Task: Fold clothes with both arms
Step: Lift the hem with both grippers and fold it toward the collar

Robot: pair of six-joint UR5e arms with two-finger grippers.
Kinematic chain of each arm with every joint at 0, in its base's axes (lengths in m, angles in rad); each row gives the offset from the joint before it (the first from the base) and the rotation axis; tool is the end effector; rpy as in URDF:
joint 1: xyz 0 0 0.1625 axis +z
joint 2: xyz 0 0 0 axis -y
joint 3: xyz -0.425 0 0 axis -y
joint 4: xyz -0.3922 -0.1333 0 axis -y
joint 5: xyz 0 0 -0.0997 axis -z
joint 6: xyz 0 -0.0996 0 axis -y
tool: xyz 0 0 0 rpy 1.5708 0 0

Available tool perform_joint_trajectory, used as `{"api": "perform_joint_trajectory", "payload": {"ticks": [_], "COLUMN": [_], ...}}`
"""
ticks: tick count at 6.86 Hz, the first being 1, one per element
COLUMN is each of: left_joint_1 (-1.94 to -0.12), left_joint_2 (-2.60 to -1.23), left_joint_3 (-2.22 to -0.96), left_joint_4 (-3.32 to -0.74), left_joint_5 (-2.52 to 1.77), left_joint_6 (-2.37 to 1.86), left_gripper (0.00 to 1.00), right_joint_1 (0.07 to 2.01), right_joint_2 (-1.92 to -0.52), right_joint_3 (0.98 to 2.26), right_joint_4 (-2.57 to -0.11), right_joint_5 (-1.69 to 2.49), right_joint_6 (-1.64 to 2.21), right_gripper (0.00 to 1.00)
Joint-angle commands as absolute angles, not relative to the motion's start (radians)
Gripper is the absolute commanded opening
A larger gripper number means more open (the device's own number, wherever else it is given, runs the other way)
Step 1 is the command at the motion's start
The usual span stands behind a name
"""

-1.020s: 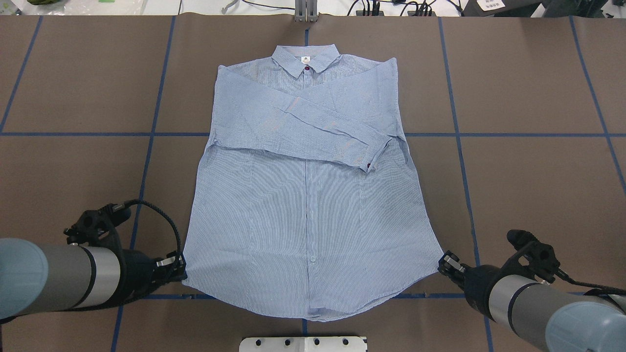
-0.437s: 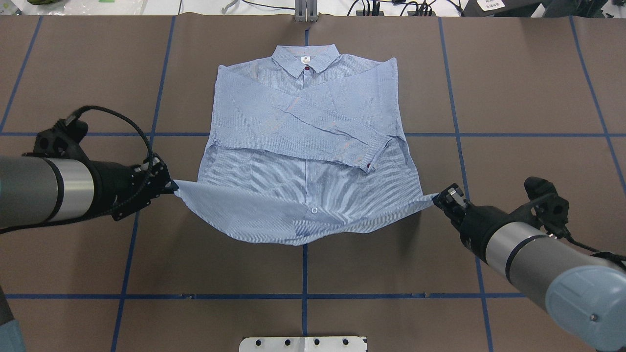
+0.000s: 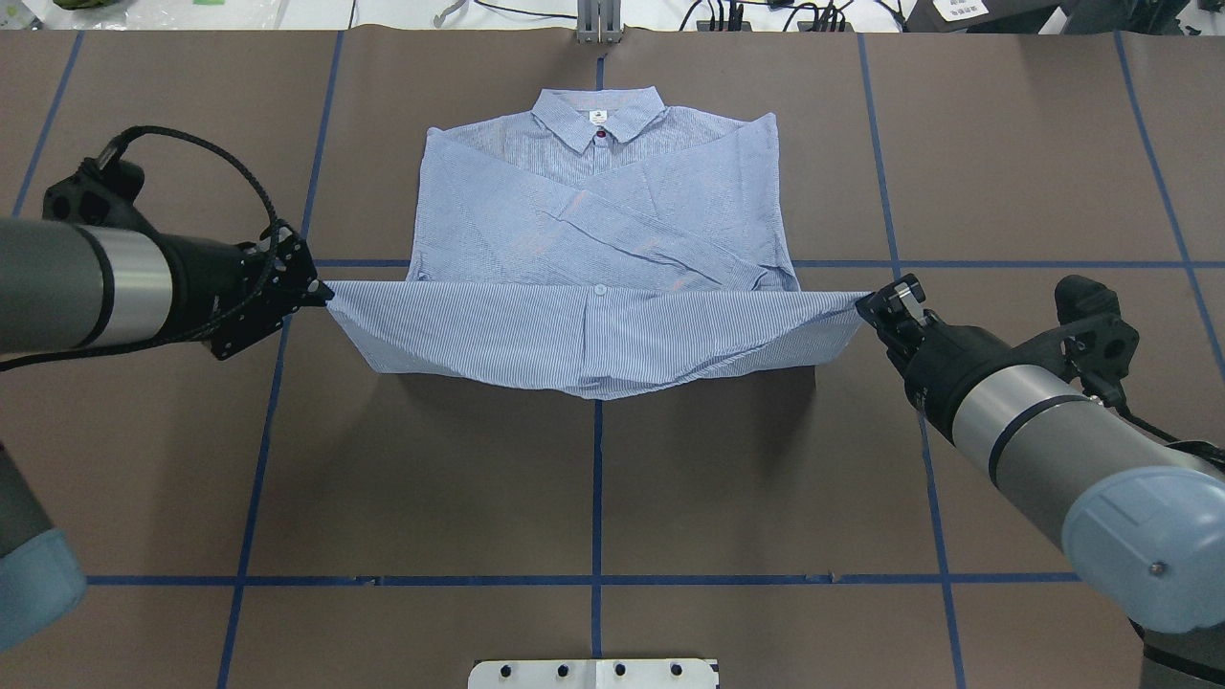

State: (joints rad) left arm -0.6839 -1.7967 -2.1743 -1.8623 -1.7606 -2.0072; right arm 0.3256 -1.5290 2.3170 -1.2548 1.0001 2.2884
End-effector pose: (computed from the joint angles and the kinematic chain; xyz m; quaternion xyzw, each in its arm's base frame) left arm 0.3086 -0.3993 0.2402 -0.0143 0.5350 -0.4053 0.7411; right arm -0.3325 -0.3097 0.2578 0.1371 -0.5402 0.5351 0.6348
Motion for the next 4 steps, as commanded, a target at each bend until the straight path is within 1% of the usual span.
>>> {"api": "perform_joint_trajectory", "payload": {"ticks": [1, 2, 3, 4], "left_joint_1": [-0.768, -0.784, -0.799, -0.813], "left_joint_2": [-1.948, -1.965, -1.994, -2.031], "left_joint_3": [-1.978, -1.93, -1.858, -1.753], "left_joint_4": [-1.868, -1.874, -1.914, -1.987], "left_joint_5": [-1.782, -1.784, -1.784, -1.784], "left_joint_6": [-1.991, -1.956, -1.919, -1.872], "left_gripper": [0.0, 0.0, 0.0, 0.0], "right_joint_1": [0.342, 0.385, 0.438, 0.516], "right_joint_2": [-1.385, -1.332, -1.269, -1.231], "right_joint_3": [2.184, 2.119, 2.027, 1.966], "right_joint_4": [-1.255, -1.255, -1.25, -1.246], "right_joint_5": [0.863, 0.864, 0.886, 0.99], "right_joint_6": [2.273, 2.257, 2.215, 2.157], "right_gripper": [0.0, 0.0, 0.0, 0.0]}}
